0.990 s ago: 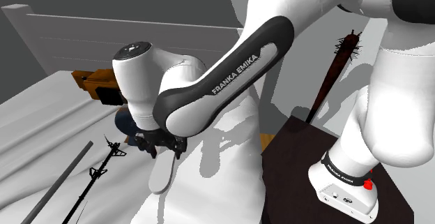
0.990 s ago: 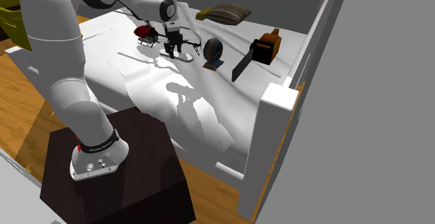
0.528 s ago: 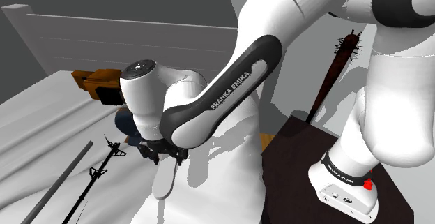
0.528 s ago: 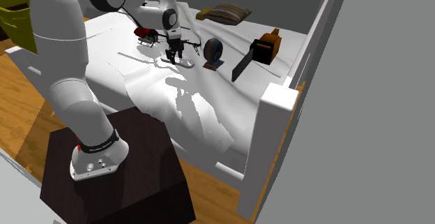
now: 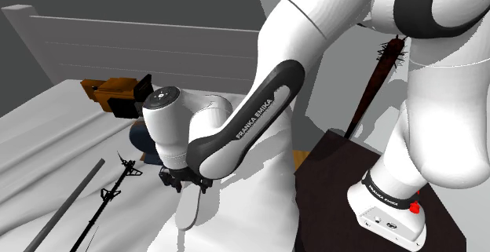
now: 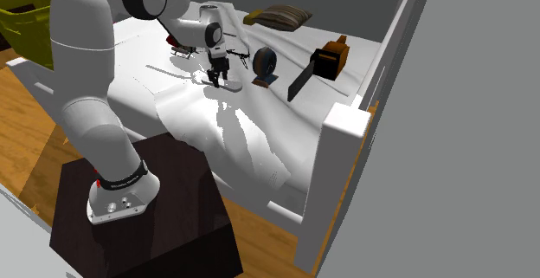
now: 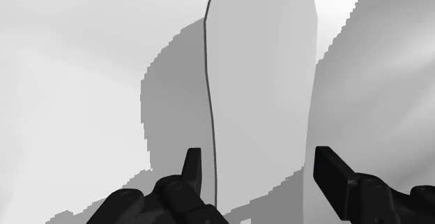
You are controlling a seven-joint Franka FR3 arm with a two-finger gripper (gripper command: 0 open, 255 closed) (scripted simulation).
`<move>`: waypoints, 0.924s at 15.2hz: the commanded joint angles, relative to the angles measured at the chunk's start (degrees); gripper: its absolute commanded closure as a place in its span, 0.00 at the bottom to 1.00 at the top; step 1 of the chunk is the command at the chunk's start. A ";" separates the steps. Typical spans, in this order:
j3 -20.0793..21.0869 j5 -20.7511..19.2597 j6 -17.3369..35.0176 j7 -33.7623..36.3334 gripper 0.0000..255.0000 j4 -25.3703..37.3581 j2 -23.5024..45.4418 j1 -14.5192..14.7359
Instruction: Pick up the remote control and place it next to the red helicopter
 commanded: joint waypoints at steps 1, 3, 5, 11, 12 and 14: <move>-0.41 -0.71 1.22 0.54 1.00 -0.21 1.04 0.34; -0.69 -1.13 1.86 0.82 1.00 -0.22 1.73 0.54; -0.69 -1.13 1.86 0.82 1.00 -0.21 1.73 0.54; -0.70 -1.14 1.87 0.82 0.00 -0.22 1.73 0.54; -0.70 -1.13 1.87 0.82 0.00 -0.22 1.73 0.54; -0.70 -1.14 1.86 0.82 0.00 -0.21 1.73 0.54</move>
